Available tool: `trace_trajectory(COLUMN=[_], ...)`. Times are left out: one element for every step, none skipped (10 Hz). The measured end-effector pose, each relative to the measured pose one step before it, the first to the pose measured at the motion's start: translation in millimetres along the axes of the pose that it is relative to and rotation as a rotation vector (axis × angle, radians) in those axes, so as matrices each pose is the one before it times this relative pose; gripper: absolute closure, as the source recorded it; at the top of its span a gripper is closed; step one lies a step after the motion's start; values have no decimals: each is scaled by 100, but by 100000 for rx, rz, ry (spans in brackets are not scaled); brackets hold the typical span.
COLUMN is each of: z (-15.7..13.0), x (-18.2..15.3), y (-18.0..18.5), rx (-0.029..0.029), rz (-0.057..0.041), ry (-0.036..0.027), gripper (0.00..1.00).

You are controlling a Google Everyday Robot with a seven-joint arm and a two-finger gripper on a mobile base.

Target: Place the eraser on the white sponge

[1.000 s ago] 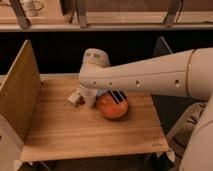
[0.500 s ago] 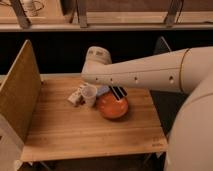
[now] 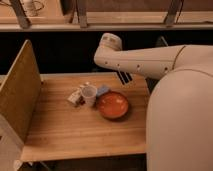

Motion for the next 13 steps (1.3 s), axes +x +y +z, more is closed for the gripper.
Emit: trace_trajectory(z=[1817, 1464, 1018, 1587, 1475, 859, 1208, 907, 737, 809, 1125, 885, 488], x=[166, 265, 319, 669, 659, 219, 294, 107, 34, -221, -435, -426, -410], y=[1091, 1220, 936, 1130, 772, 496, 776, 741, 698, 946, 1270, 935, 458], rx=[-5308, -5146, -3701, -5266, -4623, -3090, -4497, -3853, -3172, -3825, -4754, -3810, -2209], rz=[1241, 328, -87, -143, -134, -240, -580, -542, -314, -468, -1079, -1006, -898], ry=[-326, -317, 57, 423, 635, 265, 644, 447, 271, 37, 26, -13, -189], gripper=[100, 100, 100, 100, 100, 100, 100, 100, 100, 100, 100, 100, 100])
